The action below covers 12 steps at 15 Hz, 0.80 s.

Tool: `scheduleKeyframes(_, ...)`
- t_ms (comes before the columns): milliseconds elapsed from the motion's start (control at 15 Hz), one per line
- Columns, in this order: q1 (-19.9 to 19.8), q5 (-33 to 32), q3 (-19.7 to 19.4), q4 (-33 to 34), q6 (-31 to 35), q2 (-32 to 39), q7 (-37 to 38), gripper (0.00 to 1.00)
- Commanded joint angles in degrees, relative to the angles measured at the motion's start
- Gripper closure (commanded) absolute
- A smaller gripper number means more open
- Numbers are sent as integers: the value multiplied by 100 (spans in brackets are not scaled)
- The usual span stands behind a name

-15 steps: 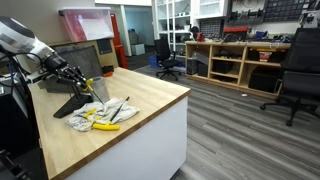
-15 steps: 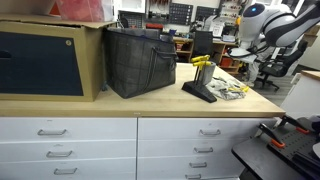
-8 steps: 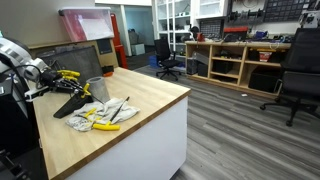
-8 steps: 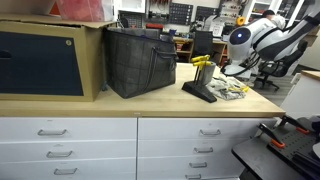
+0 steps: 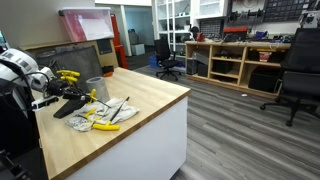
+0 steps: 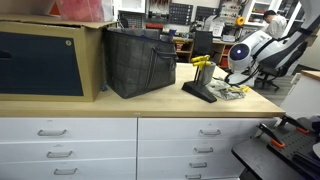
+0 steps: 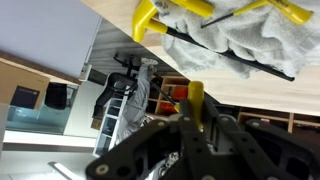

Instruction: Take the two yellow objects off of the stand

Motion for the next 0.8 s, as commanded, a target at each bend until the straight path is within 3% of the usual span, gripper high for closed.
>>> scheduleKeyframes(0, 56, -323, 63, 55, -300, 176, 202, 96)
scheduleKeyframes(333, 113, -412, 239, -45, -236, 134, 339, 96)
scheduleKeyframes(400, 114, -387, 281, -71, -191, 87, 356, 59)
scheduleKeyframes(533, 79, -204, 376, -172, 84, -130, 406, 51)
scheduleKeyframes(733, -9, 211, 471, -462, 889, -680, 404, 29)
